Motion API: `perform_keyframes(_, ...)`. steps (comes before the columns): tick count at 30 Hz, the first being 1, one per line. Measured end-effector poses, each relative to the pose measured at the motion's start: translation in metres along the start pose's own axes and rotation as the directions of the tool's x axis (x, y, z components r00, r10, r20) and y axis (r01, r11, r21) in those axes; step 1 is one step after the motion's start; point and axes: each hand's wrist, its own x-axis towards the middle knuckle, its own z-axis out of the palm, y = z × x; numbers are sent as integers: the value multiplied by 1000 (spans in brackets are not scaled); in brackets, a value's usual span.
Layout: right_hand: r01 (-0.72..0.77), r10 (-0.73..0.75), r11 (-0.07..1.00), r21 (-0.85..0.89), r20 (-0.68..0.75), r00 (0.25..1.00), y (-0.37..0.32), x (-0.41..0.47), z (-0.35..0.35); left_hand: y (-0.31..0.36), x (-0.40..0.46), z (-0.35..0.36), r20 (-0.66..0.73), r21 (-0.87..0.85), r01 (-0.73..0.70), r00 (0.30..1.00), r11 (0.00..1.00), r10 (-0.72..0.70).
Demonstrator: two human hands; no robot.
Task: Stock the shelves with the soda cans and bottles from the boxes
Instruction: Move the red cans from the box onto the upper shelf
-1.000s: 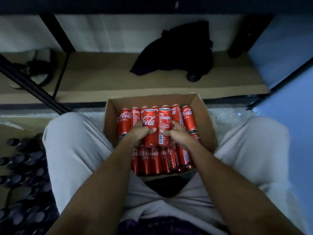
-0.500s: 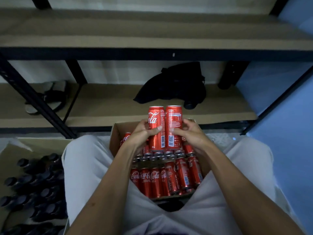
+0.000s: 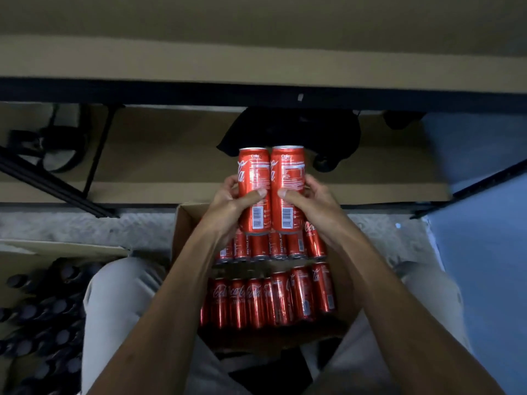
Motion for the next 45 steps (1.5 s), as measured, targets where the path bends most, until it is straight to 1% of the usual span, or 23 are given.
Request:
perform_keyframes(4, -39, 38, 999, 18, 41, 998, -55, -27, 4, 48, -34, 17, -25, 13, 42, 999, 999, -41)
perform_keyframes(6, -64, 62, 998, 29, 67, 996, -85, -44, 7, 77, -58, 30, -49, 43, 39, 998, 998, -37)
perform_keyframes(9, -98, 94, 994, 42, 85, 992, -135, -73, 10, 122, -96, 50, -84, 38, 32, 996, 999, -29)
perform_keyframes(14, -83, 80, 996, 28, 93, 992, -223, -121, 11, 196, -153, 79, -98, 30, 33, 995, 999, -30)
perform_keyframes(19, -25, 22, 999, 44, 83, 996, -300, -160, 11, 271, -199, 105, -91, 95, -32, 995, 995, 40)
perform_keyframes(23, 35, -37, 999, 37, 52, 998, -353, -184, 11, 324, -223, 115, -66, 203, -133, 987, 970, 149)
perform_keyframes(25, 72, -73, 997, 25, 41, 996, -376, -194, 11, 350, -234, 119, -30, 254, -188, 979, 949, 202)
perform_keyframes(30, 228, -228, 974, 2, 28, 973, -432, -215, 13, 414, -260, 132, 81, 335, -369, 928, 867, 364)
perform_keyframes(35, 393, -392, 919, -24, 17, 920, -494, -222, 11, 472, -267, 148, 159, 326, -507, 861, 798, 483)
perform_keyframes(40, 492, -493, 868, -65, -12, 870, -550, -204, 0, 529, -249, 166, 194, 315, -592, 806, 742, 560)
perform_keyframes(45, 573, -576, 817, -62, -108, 810, -591, -163, -13, 574, -204, 185, 153, 349, -668, 733, 657, 663)
